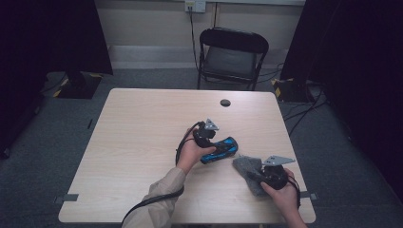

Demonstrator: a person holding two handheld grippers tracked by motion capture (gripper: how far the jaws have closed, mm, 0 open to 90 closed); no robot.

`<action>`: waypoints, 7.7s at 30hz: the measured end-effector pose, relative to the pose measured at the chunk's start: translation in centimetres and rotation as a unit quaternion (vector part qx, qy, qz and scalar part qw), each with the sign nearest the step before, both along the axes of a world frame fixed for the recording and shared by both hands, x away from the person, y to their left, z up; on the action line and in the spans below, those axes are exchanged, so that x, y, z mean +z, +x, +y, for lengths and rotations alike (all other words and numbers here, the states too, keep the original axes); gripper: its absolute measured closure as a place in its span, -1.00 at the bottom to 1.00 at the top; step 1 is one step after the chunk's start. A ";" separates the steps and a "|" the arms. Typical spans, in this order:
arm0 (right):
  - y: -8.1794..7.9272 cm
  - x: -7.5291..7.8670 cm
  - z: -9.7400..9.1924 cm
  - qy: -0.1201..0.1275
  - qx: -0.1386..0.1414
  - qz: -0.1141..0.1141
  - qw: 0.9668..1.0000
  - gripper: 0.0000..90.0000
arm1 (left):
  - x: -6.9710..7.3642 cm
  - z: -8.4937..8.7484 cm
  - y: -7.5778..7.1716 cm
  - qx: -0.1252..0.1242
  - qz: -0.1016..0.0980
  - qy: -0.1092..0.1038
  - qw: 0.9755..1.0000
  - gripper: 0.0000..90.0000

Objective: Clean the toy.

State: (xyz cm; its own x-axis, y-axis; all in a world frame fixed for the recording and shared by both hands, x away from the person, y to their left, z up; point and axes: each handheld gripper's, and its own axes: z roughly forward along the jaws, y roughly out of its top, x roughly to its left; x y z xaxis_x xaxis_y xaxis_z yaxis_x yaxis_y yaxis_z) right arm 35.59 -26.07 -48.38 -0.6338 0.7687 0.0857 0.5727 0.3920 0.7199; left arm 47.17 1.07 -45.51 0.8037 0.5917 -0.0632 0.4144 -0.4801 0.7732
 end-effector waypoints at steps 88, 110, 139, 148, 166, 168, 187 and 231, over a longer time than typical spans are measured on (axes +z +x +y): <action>6.6 2.6 13.0 -0.016 0.155 -0.027 0.987 -0.48 | -2.7 16.8 -10.9 0.054 0.046 -0.010 0.997 -0.61; 7.0 2.1 9.6 -0.009 0.120 -0.035 0.992 -0.45 | -0.7 16.4 -11.4 0.099 0.058 -0.003 0.993 -0.47; 9.6 2.1 5.5 -0.008 0.009 -0.035 0.999 -0.27 | -0.7 11.4 -6.3 0.169 0.057 -0.018 0.984 -0.57; 10.3 1.2 4.7 -0.011 -0.018 -0.021 1.000 0.15 | -1.7 10.5 -5.1 0.194 0.075 -0.002 0.978 -0.60; 9.9 1.1 5.5 -0.006 -0.014 -0.023 1.000 0.33 | -3.3 9.9 -5.0 0.100 0.074 -0.007 0.992 0.43; 9.9 1.1 5.4 -0.005 -0.014 -0.023 1.000 0.33 | -3.1 10.1 -5.2 0.088 0.074 -0.004 0.993 0.43; 9.6 1.1 5.8 -0.010 -0.023 -0.028 0.999 0.29 | -0.4 13.5 -9.0 0.194 0.064 -0.008 0.979 -0.48; 9.3 0.9 6.5 -0.004 -0.019 -0.030 0.999 0.26 | -2.6 9.0 -6.6 0.066 0.140 -0.019 0.988 0.51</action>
State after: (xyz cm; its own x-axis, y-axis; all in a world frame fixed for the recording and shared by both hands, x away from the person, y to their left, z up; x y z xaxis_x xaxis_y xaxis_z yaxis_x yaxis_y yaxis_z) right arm 44.93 -19.52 -47.43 -0.6076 0.7932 0.0410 0.5427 0.3769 0.7506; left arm 40.58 10.05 -48.09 0.6671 0.6830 -0.2975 0.6722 -0.3797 0.6356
